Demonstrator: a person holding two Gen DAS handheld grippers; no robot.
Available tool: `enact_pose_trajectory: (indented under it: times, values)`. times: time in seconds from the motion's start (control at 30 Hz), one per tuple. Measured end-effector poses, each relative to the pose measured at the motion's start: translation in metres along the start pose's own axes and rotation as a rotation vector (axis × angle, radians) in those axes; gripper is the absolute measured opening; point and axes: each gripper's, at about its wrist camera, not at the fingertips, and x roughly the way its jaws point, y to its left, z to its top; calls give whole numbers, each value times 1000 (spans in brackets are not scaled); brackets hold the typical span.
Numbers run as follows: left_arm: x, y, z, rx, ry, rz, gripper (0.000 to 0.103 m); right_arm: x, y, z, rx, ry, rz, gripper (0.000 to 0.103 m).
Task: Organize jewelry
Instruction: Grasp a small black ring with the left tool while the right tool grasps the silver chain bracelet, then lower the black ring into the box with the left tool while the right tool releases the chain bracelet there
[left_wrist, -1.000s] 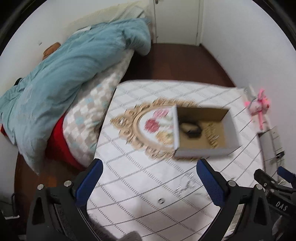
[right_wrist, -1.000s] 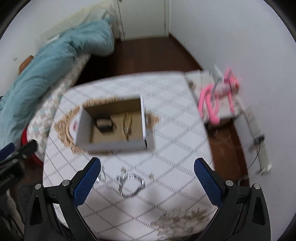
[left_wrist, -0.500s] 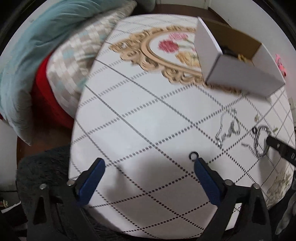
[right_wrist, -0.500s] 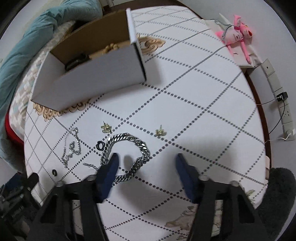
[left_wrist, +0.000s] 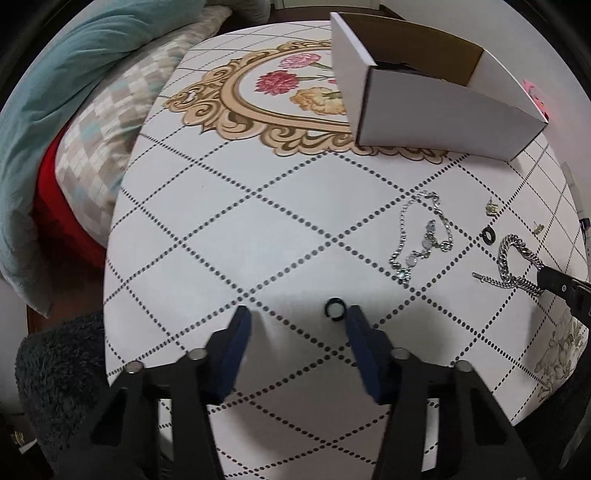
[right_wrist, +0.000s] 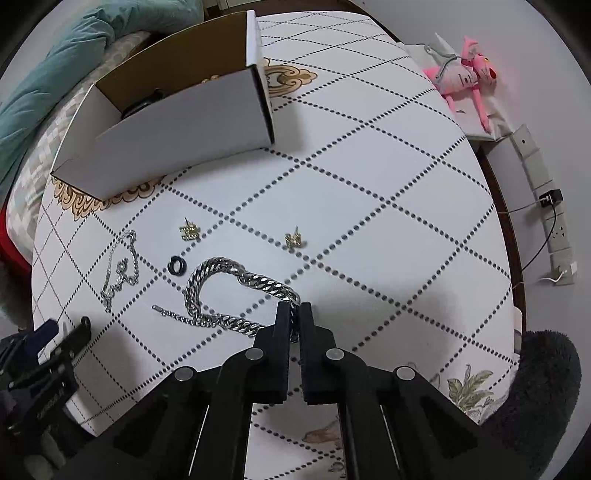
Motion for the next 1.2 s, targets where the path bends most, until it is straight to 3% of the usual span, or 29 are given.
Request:
enact_pose_trajectory:
  times: [0.23, 0.47, 0.77, 0.97, 1.2]
  values:
    - [-6, -15, 0, 20, -9, -32, 10, 0, 0, 5, -4, 4, -10, 5]
    - [-12, -18, 1, 28, -24, -34, 10, -4, -3, 4, 8, -5, 18, 4]
    - [-70, -23, 18, 32, -140, -83, 10, -56, 6, 20, -17, -90, 119, 4]
    - [-116, -32, 55, 37, -227, -149, 10, -97, 12, 44, -51, -165, 187, 4]
    - [-132, -33, 119, 15, -257, -250, 10, -153, 18, 96, -67, -280, 276, 4]
